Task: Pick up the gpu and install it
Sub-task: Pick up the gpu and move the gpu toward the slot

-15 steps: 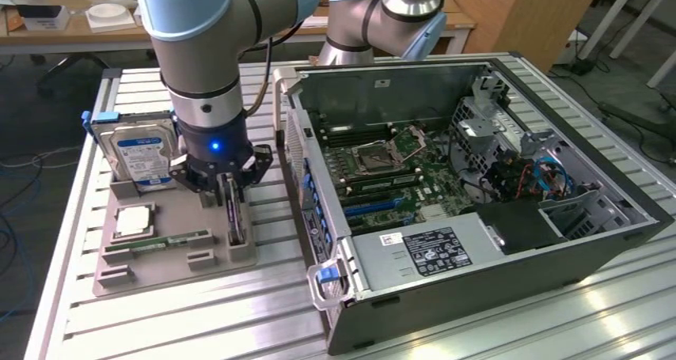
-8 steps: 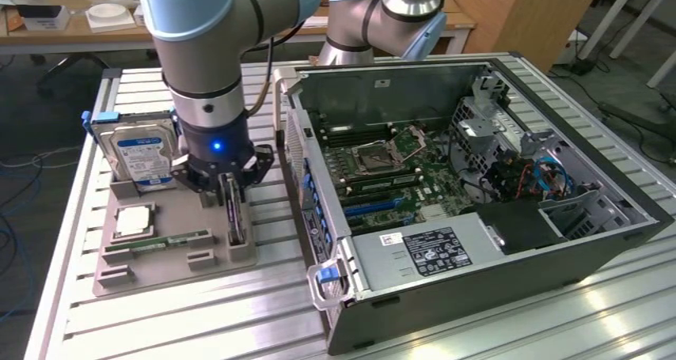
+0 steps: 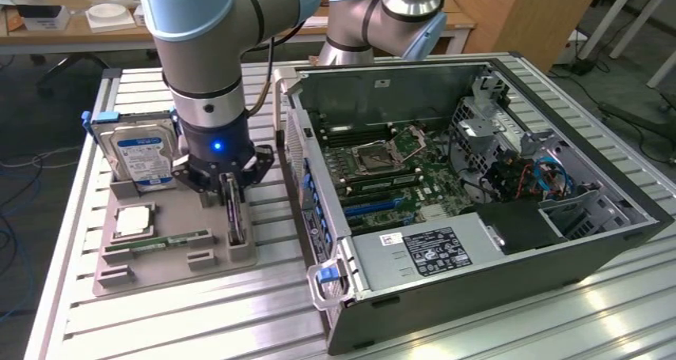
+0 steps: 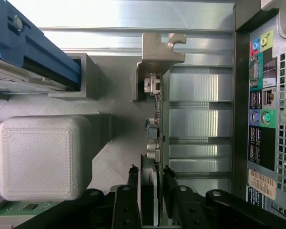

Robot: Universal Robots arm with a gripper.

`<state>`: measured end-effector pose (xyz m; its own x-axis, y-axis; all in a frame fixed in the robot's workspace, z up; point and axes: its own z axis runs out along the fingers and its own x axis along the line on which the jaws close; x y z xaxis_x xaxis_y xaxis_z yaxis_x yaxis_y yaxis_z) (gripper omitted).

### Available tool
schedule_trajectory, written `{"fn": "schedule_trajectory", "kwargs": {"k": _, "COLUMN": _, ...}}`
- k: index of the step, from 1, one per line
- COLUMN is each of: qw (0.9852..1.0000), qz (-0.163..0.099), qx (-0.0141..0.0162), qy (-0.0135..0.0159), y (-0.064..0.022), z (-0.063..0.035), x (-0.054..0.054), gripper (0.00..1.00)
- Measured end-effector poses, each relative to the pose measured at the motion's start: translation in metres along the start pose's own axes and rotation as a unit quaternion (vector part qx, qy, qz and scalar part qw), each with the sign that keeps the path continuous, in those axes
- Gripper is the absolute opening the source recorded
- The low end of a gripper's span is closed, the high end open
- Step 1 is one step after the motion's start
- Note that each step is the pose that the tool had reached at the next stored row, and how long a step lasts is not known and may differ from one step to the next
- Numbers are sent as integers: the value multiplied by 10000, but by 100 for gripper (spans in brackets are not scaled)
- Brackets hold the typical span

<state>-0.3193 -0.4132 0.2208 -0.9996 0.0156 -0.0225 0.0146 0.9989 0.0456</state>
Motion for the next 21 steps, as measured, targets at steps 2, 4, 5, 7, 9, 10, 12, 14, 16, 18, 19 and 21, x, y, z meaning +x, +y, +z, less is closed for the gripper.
{"fn": "schedule_trajectory", "kwargs": {"k": 2, "qw": 10000, "qz": 0, "qx": 0, "qy": 0, "y": 0, "z": 0, "x": 0, "gripper": 30}}
{"fn": "schedule_trajectory", "kwargs": {"k": 4, "qw": 10000, "qz": 0, "qx": 0, "qy": 0, "y": 0, "z": 0, "x": 0, "gripper": 30}}
{"fn": "schedule_trajectory", "kwargs": {"k": 5, "qw": 10000, "qz": 0, "qx": 0, "qy": 0, "y": 0, "z": 0, "x": 0, "gripper": 30}}
{"fn": "schedule_trajectory", "kwargs": {"k": 7, "qw": 10000, "qz": 0, "qx": 0, "qy": 0, "y": 0, "z": 0, "x": 0, "gripper": 30}}
{"fn": "schedule_trajectory", "kwargs": {"k": 9, "qw": 10000, "qz": 0, "qx": 0, "qy": 0, "y": 0, "z": 0, "x": 0, "gripper": 30}}
{"fn": "schedule_trajectory", "kwargs": {"k": 10, "qw": 10000, "qz": 0, "qx": 0, "qy": 0, "y": 0, "z": 0, "x": 0, "gripper": 30}}
{"fn": "schedule_trajectory", "kwargs": {"k": 12, "qw": 10000, "qz": 0, "qx": 0, "qy": 0, "y": 0, "z": 0, "x": 0, "gripper": 30}}
{"fn": "schedule_trajectory", "kwargs": {"k": 14, "qw": 10000, "qz": 2, "qx": 0, "qy": 0, "y": 0, "z": 0, "x": 0, "gripper": 30}}
{"fn": "schedule_trajectory", "kwargs": {"k": 16, "qw": 10000, "qz": 27, "qx": 2, "qy": -1, "y": 0, "z": 0, "x": 0, "gripper": 30}}
{"fn": "schedule_trajectory", "kwargs": {"k": 18, "qw": 10000, "qz": 58, "qx": 3, "qy": -2, "y": 0, "z": 1, "x": 0, "gripper": 30}}
{"fn": "schedule_trajectory", "kwargs": {"k": 19, "qw": 10000, "qz": 75, "qx": 3, "qy": -3, "y": 0, "z": 2, "x": 0, "gripper": 30}}
{"fn": "schedule_trajectory", "kwargs": {"k": 21, "qw": 10000, "qz": 80, "qx": 3, "qy": -3, "y": 0, "z": 2, "x": 0, "gripper": 30}}
